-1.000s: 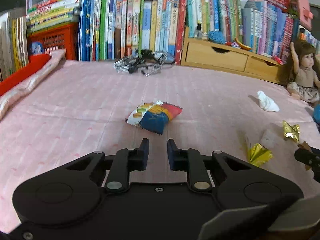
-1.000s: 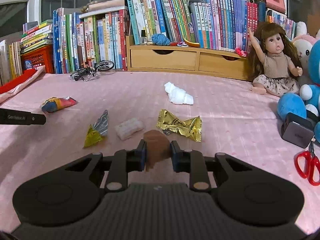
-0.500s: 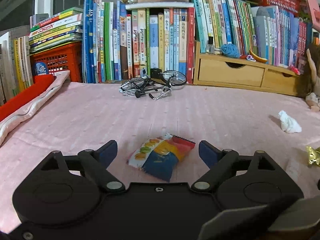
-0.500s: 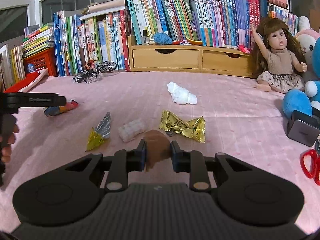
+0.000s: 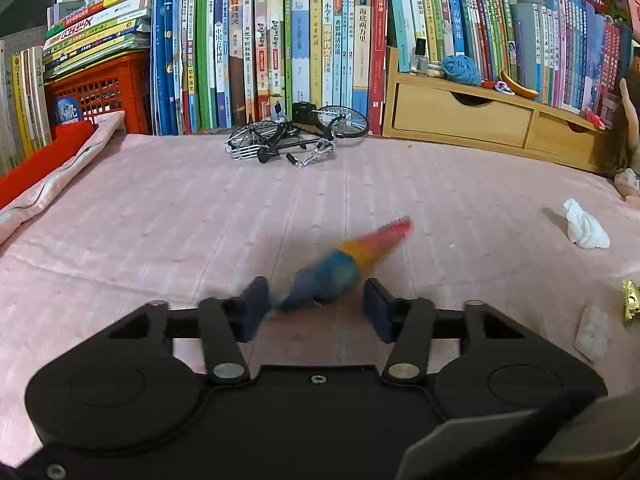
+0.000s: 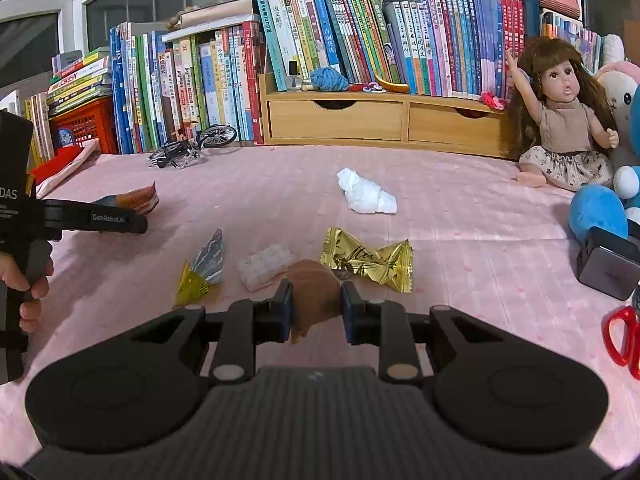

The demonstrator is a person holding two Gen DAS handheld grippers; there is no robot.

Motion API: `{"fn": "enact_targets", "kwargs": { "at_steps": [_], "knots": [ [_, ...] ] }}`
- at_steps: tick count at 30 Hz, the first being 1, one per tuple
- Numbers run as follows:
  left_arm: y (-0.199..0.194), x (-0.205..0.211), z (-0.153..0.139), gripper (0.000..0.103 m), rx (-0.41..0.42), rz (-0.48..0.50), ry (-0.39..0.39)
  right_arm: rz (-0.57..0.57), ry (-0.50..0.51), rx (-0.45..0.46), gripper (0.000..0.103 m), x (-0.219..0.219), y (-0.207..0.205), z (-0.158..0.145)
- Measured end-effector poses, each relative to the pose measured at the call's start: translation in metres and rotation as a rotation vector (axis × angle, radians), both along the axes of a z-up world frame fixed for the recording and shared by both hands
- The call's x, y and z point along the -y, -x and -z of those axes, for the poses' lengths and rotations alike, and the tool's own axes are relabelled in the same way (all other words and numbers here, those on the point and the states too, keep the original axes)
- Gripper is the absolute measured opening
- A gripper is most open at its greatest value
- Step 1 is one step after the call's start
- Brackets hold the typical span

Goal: Collect trash

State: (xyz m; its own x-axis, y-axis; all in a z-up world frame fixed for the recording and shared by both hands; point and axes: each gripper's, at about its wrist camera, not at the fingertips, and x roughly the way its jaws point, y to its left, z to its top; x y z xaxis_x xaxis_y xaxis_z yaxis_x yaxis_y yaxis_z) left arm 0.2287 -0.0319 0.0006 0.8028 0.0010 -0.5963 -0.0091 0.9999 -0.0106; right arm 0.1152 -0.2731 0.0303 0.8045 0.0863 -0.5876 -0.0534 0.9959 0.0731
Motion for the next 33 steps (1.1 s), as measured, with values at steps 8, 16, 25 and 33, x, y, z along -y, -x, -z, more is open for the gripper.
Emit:
{"fn": "enact_targets", "kwargs": {
  "at_steps": [8,16,25,33],
  "knots": [
    [0.018,-0.002,-0.007,0.020,0.019,0.029,0.036,-0.002,-0.002,0.003,0.030,-0.002,0.003,-0.001],
    [0.049,-0.005,-0.019,0.019,0.052,0.094,0.078,-0.010,-0.006,0.009,0.030,-0.003,0.008,-0.004],
    [0.035,-0.011,-0.035,0.090,0.223,-0.015,0.044,-0.026,-0.037,0.002,0.030,0.000,-0.005,-0.008],
    [-0.034,-0.014,-0.015,0.095,0.062,-0.098,0.081,-0.037,-0.050,-0.010,0.030,0.003,-0.015,-0.005]
  ]
}}
